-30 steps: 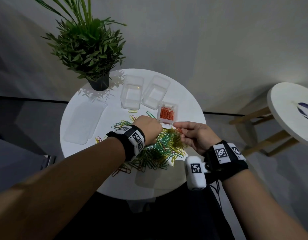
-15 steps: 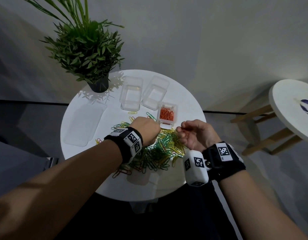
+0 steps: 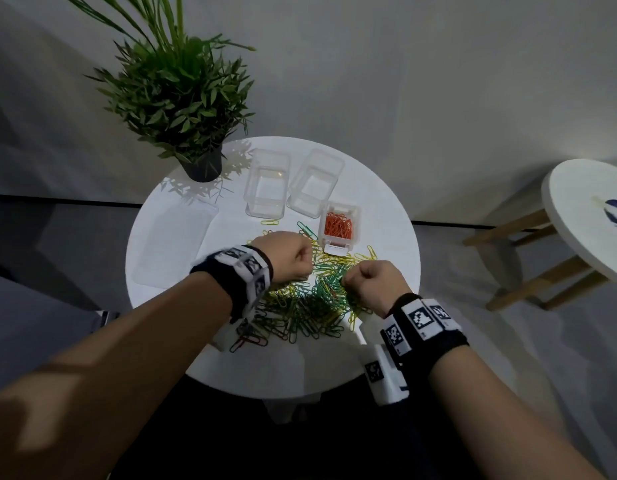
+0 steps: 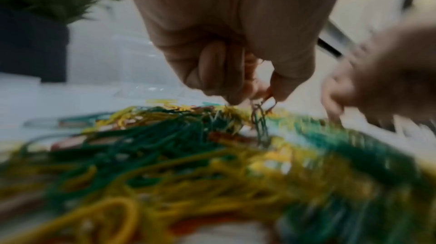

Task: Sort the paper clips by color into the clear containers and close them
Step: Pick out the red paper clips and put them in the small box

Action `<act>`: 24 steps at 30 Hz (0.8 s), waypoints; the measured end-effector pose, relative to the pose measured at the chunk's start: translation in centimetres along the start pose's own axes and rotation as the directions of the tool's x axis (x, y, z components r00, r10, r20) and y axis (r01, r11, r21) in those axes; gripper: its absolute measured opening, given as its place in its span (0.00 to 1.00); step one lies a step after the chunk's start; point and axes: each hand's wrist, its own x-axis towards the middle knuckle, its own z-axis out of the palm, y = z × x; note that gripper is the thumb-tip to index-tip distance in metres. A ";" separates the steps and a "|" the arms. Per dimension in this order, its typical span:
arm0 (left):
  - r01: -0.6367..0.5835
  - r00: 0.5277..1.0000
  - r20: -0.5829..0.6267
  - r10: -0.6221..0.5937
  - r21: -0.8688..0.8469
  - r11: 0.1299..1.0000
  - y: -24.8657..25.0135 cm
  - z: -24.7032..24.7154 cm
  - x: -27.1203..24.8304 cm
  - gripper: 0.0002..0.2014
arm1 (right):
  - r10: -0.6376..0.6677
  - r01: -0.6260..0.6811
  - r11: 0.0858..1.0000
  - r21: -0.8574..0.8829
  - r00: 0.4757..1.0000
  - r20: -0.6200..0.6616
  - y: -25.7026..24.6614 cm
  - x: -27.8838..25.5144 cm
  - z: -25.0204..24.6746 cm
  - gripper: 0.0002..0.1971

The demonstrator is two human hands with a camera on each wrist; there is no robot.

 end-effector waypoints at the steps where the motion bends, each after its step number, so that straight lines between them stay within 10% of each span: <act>1: 0.024 1.000 0.004 -0.024 -0.157 0.987 -0.5 -0.1 -0.1 0.06 | -0.045 0.045 0.991 -0.124 0.999 -0.002 -0.1 -0.2 0.2 0.12; 10: 0.091 0.994 0.109 -0.017 -0.721 0.687 -1.7 0.0 -1.9 0.08 | -0.201 0.179 0.836 -0.519 0.980 0.015 -1.5 -0.3 1.6 0.05; 20: 0.114 0.991 0.052 -0.122 -0.808 0.578 -2.1 0.3 -3.0 0.07 | -0.110 0.109 0.993 -0.041 0.994 -0.026 -0.7 -0.2 -0.2 0.13; 24: 0.057 0.991 -0.033 -0.131 -0.778 0.625 -1.7 0.2 -3.2 0.08 | -0.123 0.115 0.987 -0.114 0.991 -0.060 -0.4 0.1 -0.9 0.10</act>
